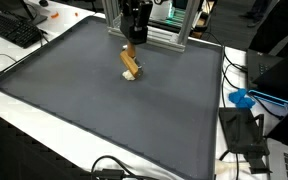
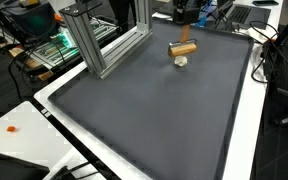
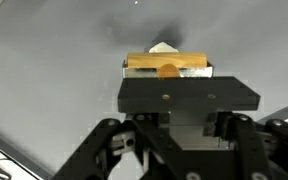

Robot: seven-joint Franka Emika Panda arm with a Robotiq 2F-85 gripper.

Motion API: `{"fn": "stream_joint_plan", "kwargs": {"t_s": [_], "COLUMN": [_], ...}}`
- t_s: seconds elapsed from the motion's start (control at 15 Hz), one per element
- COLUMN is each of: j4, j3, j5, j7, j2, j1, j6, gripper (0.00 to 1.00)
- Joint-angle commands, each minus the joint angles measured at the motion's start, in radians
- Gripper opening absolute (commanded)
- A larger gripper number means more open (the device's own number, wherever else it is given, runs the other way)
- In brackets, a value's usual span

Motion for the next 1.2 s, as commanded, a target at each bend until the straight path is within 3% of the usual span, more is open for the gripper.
{"fn": "stream_joint_plan", "kwargs": {"t_s": [0.0, 0.4, 1.13], "j4": [0.003, -0.015, -0.046], "j3": [-0.025, -0.029, -0.029], "j5": [0.018, 0.034, 0.056], "j7": [0.057, 0.118, 0.102], "j2": [0.006, 0.021, 0.032], "j1": [0.022, 0.025, 0.034], "j6": [-0.003, 0.022, 0.044], "gripper": [0.34, 0.34, 0.34]}}
